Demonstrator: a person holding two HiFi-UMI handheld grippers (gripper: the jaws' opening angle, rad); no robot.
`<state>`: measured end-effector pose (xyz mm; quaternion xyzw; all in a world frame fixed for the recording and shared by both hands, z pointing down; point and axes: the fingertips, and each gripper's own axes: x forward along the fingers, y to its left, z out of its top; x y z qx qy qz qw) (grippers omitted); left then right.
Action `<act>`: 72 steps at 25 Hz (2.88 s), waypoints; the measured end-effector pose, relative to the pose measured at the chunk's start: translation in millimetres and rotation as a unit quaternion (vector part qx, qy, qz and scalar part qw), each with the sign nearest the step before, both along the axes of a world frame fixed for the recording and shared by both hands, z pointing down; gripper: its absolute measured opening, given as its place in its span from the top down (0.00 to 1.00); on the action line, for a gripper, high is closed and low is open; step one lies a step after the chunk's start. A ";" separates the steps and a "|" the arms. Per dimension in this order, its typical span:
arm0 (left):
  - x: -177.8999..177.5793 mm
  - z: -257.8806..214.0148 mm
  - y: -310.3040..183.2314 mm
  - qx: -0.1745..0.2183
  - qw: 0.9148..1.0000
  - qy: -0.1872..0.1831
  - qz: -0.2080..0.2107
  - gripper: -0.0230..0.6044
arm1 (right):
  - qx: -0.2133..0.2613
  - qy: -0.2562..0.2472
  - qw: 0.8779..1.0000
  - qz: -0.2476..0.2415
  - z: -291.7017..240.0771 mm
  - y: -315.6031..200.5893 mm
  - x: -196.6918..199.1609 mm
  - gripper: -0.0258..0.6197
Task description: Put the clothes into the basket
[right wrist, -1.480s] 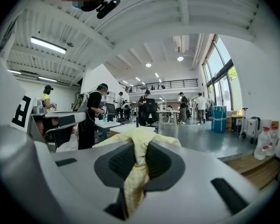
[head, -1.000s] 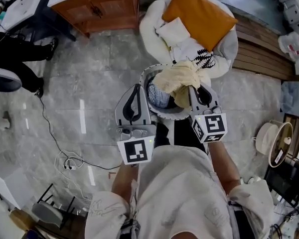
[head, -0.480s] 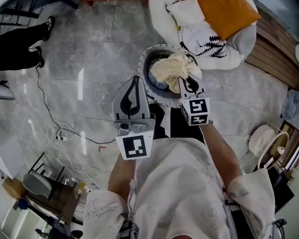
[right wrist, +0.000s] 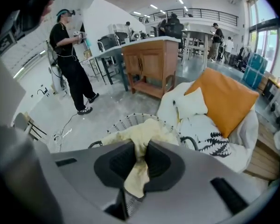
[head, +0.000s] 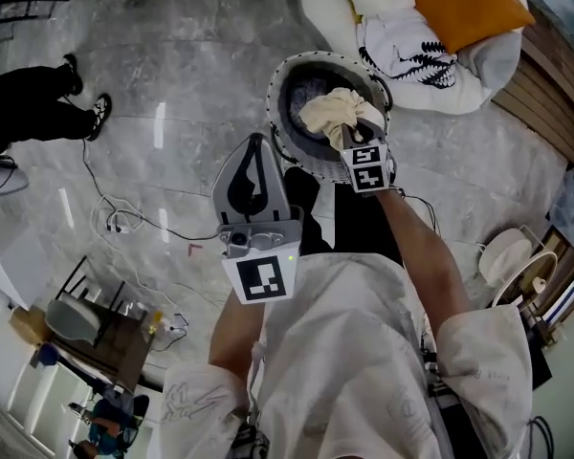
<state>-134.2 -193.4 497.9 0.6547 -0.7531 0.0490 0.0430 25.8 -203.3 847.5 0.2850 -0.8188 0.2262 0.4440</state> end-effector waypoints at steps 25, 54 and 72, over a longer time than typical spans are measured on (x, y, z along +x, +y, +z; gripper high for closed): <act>7.3 19.4 3.5 -0.031 0.999 -0.002 0.011 0.96 | -0.110 0.072 0.989 0.067 78.1 26.6 39.4 0.78; 14.1 -40.3 8.8 0.015 0.998 0.011 0.057 0.96 | 0.048 -0.111 0.984 0.131 -141.4 0.9 23.6 0.80; 31.9 -93.9 27.8 0.033 0.992 0.026 0.116 0.96 | 0.344 -0.222 0.896 0.173 -431.9 -10.9 46.3 0.81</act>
